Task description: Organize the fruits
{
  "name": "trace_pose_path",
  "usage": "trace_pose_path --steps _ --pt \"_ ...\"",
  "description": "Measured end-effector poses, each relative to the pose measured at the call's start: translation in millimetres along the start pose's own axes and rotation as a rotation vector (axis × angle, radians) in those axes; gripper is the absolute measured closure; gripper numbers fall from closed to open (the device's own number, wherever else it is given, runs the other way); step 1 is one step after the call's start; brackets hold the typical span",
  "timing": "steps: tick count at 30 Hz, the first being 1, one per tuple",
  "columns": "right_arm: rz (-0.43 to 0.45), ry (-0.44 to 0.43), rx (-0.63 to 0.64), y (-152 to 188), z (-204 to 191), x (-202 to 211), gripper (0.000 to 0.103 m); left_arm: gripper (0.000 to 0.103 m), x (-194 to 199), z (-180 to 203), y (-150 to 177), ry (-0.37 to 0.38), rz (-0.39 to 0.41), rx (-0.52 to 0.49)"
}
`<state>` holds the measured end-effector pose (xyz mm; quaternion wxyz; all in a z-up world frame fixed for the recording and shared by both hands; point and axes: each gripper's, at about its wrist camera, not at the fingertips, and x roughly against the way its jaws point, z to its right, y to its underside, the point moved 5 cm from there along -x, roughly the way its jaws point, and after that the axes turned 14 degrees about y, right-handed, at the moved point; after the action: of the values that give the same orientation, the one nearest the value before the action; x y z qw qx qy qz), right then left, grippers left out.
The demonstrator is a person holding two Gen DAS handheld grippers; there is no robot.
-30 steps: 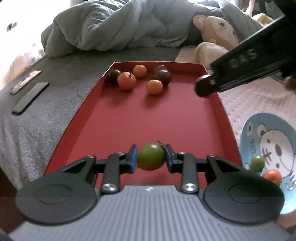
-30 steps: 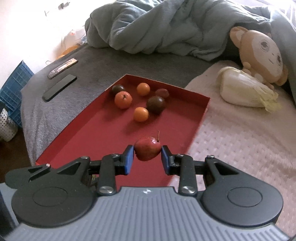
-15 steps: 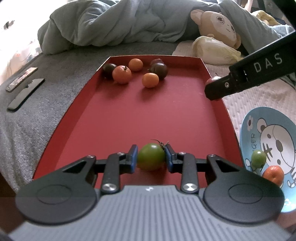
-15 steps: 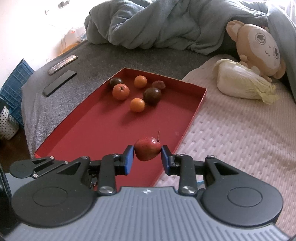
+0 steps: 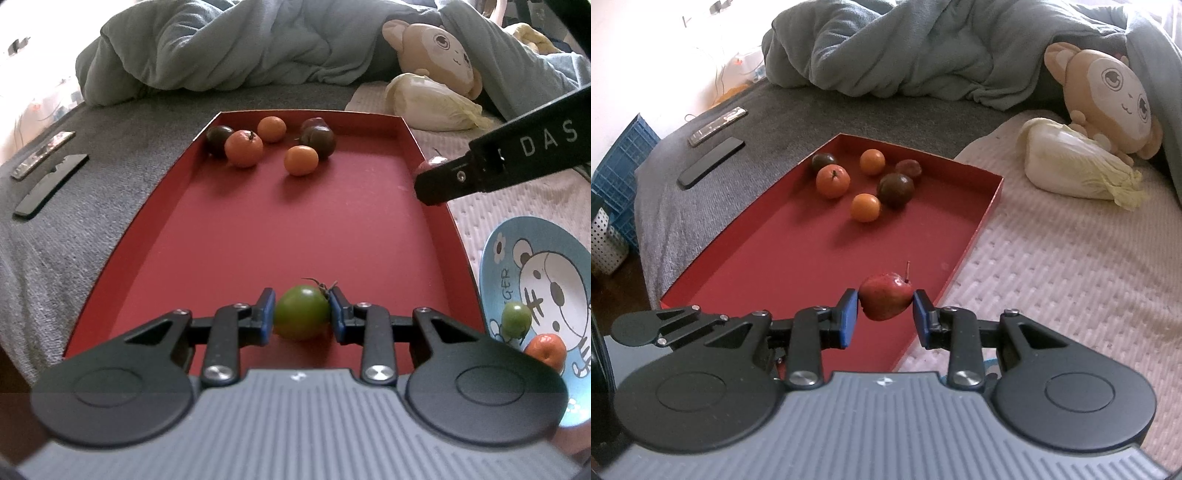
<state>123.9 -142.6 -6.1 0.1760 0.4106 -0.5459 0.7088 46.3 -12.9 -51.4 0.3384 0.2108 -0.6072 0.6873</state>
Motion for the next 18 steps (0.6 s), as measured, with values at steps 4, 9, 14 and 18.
trace_pose_path --steps 4,9,14,18 --pt "0.0 0.002 0.003 0.6 0.1 -0.1 0.066 0.069 0.0 0.1 -0.2 0.0 0.0 0.0" --pt "0.001 0.0 0.005 0.8 -0.8 -0.4 0.066 0.069 -0.2 0.2 -0.5 0.001 0.0 0.0" --pt "0.001 0.001 0.009 1.2 -1.1 -0.1 0.066 0.069 -0.3 -0.1 -0.5 -0.001 0.0 0.001" --pt "0.002 -0.001 0.009 1.3 -1.1 0.4 0.066 0.069 -0.3 0.3 -0.9 -0.004 0.001 0.003"
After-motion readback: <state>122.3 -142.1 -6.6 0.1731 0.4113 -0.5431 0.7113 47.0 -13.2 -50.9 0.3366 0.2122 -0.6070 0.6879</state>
